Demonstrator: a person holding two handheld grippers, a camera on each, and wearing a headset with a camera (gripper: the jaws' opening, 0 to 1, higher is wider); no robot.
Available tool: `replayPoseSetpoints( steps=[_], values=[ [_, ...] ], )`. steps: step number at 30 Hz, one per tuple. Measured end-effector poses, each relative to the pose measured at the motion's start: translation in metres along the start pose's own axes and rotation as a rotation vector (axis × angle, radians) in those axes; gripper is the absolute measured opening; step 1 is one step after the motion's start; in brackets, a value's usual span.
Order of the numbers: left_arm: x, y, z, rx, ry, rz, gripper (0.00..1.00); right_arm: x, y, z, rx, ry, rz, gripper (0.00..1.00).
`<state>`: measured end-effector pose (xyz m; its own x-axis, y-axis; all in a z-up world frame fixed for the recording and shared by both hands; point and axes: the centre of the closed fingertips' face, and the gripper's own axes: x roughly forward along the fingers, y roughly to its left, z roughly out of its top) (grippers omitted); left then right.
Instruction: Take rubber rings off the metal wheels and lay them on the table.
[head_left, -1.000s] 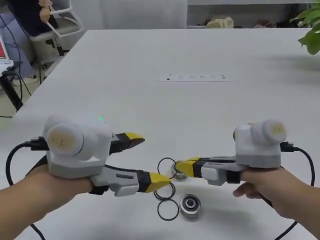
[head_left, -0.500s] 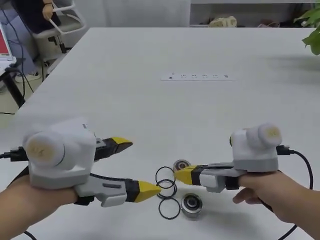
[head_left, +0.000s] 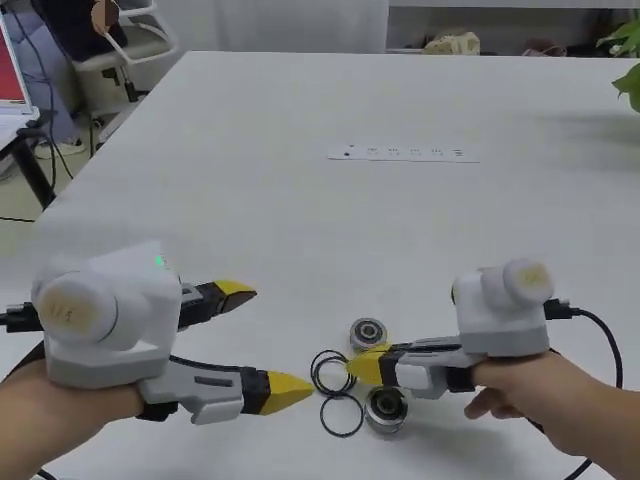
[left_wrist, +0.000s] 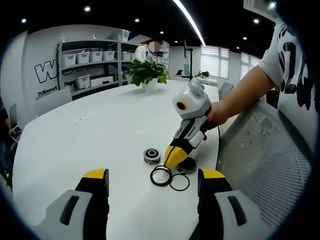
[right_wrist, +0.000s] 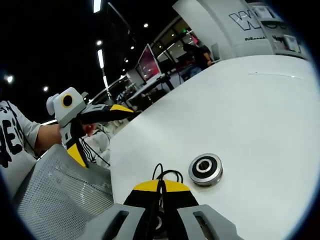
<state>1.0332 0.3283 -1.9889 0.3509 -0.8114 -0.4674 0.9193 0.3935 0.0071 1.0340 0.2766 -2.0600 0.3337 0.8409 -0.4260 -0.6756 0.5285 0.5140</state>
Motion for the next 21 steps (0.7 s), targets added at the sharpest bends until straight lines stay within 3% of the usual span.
replayPoseSetpoints(
  steps=[12,21],
  values=[
    [-0.0023,0.0005,-0.004,0.003,0.014,0.009,0.7,-0.0022,-0.0105,-0.0011,-0.029,0.008,-0.05,0.0],
    [-0.0056,0.0017,-0.0036,0.007,0.019,0.015,0.7,-0.0067,-0.009,0.004,-0.055,0.002,-0.058,0.07]
  ],
)
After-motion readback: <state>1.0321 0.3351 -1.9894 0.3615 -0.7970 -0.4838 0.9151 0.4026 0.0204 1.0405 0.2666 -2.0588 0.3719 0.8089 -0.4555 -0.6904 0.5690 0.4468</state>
